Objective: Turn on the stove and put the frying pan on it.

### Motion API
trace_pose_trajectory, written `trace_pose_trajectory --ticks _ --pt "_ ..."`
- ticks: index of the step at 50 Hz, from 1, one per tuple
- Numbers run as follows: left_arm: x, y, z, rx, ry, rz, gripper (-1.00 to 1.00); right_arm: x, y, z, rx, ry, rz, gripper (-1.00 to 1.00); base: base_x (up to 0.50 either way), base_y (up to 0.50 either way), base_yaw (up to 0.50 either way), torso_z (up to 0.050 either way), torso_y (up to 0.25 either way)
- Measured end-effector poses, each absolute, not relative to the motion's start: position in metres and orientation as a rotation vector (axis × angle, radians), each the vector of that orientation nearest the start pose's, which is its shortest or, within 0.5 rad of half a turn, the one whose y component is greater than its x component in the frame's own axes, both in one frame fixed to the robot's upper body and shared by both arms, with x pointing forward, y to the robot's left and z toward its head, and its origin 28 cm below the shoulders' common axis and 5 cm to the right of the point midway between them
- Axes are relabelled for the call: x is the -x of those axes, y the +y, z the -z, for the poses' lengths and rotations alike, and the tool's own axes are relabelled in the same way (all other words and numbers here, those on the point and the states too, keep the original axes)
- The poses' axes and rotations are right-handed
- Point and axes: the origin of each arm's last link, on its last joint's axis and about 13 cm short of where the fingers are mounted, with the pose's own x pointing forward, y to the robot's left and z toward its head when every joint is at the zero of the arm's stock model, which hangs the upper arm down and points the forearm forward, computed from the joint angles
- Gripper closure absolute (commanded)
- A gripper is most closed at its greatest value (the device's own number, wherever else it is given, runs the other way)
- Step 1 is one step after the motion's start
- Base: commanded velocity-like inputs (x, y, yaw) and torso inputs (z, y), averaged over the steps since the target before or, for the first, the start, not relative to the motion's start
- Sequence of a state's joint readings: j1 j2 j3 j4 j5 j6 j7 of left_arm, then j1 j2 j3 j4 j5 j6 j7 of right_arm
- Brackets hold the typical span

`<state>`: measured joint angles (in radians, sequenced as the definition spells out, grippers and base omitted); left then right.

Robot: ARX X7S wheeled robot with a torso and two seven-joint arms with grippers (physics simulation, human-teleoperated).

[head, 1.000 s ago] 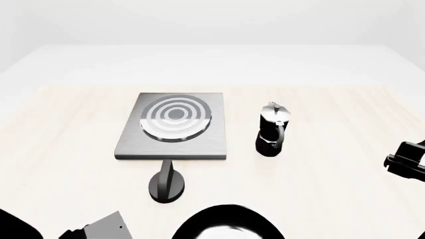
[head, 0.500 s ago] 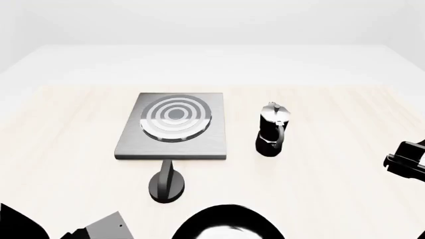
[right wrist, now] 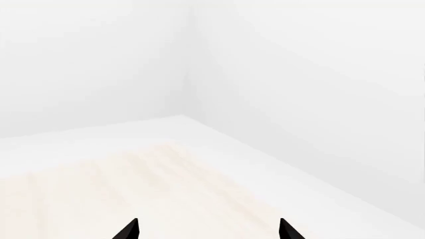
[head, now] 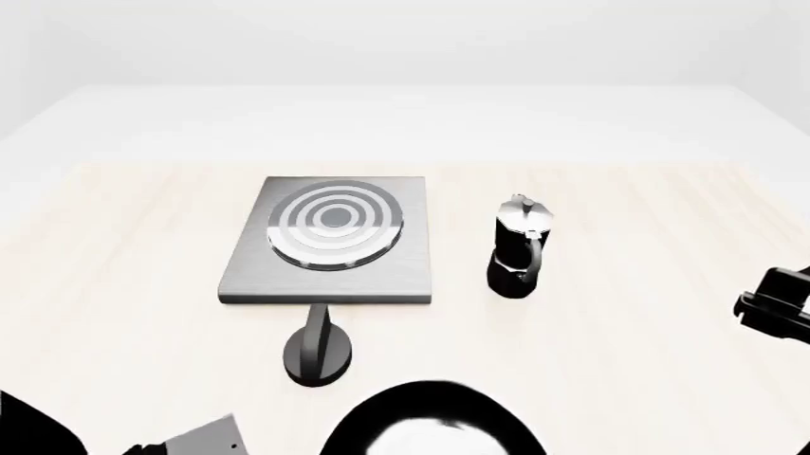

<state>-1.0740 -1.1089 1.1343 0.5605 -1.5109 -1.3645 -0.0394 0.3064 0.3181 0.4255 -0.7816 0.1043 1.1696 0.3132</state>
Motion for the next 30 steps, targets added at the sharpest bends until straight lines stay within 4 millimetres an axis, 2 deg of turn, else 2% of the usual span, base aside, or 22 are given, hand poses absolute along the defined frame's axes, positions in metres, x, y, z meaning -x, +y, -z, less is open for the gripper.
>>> trace_pose_trajectory --ticks 16,23,30 --pt "-0.165 0.289 -0.244 -0.65 1.027 0.923 1.0 -0.193 -0.213 -0.181 0.113 -0.014 0.722 -1.0 0.0 0.0 0.0 0.0 0.0" --pt "-0.16 0.289 -0.264 -0.683 0.991 0.903 1.0 -0.194 -0.213 -0.18 0.114 -0.012 0.721 -1.0 0.0 0.0 0.0 0.0 0.0" --pt "-0.157 0.289 -0.276 -0.703 0.983 0.889 1.0 -0.194 -0.213 -0.179 0.115 -0.011 0.721 -1.0 0.0 0.0 0.0 0.0 0.001"
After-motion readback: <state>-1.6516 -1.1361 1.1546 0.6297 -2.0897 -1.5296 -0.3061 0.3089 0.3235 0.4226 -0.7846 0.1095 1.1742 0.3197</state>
